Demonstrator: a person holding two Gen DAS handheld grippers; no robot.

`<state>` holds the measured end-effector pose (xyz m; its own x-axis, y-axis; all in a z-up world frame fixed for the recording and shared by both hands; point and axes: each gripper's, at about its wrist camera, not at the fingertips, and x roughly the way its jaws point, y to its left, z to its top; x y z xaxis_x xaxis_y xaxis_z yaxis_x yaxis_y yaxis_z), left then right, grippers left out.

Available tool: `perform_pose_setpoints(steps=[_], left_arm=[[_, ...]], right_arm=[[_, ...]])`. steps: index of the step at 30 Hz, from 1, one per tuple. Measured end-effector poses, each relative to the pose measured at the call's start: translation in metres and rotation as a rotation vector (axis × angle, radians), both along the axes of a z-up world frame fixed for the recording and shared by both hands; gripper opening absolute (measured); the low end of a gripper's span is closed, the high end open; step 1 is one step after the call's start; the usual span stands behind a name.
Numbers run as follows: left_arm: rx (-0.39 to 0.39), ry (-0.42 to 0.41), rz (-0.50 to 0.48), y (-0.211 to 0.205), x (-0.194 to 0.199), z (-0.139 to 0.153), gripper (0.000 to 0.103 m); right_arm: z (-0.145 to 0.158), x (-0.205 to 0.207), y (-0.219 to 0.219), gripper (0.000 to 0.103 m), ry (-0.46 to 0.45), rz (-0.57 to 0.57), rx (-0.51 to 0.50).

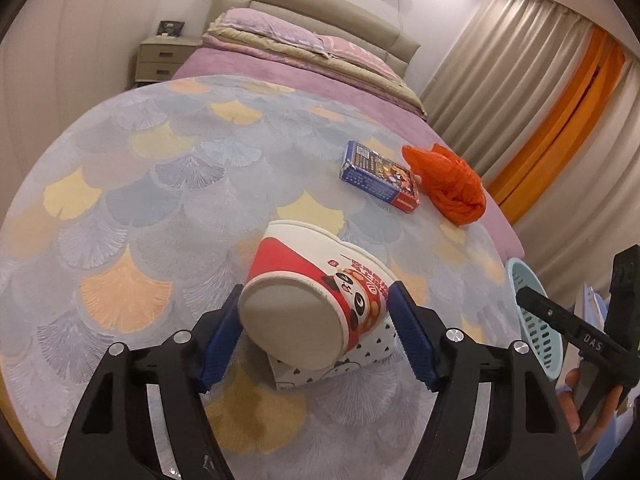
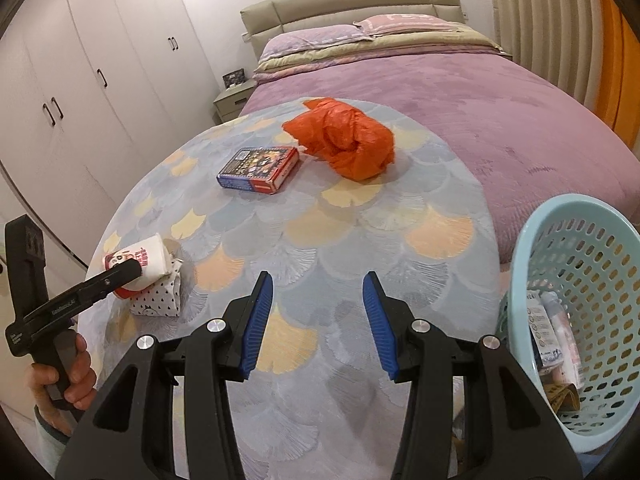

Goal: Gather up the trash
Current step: 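Grasp the red-white paper cup with the left tool while the right tool grasps the orange plastic bag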

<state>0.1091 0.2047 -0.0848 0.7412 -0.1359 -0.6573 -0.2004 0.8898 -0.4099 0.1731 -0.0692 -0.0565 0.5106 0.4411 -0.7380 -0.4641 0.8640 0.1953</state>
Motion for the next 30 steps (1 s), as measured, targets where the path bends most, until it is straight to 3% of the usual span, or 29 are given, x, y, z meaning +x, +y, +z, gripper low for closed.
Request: perform_pose_setpoints(steps=[11, 13, 17, 21, 30], left_arm=[[-0.022, -0.092, 0.012, 0.009, 0.000, 0.025, 0.060], [-0.021, -0.113, 0.010, 0.009, 0.004, 0.033, 0.060], [-0.012, -0.139, 0.001, 0.005, 0.015, 0.044, 0.060], [-0.005, -0.160, -0.015, 0.001, 0.028, 0.053, 0.060], [-0.004, -0.168, -0.041, -0.003, 0.053, 0.052, 0.060]], right_arm=[[0.008, 0.016, 0.014, 0.044, -0.052, -0.004, -0.018], [0.014, 0.023, 0.017, 0.055, -0.087, -0.019, -0.022], [0.026, 0.045, 0.021, 0.063, -0.138, -0.042, -0.009], [0.031, 0.075, 0.025, 0.077, -0.164, -0.077, -0.012], [0.007, 0.130, 0.046, 0.077, -0.105, -0.070, -0.073]])
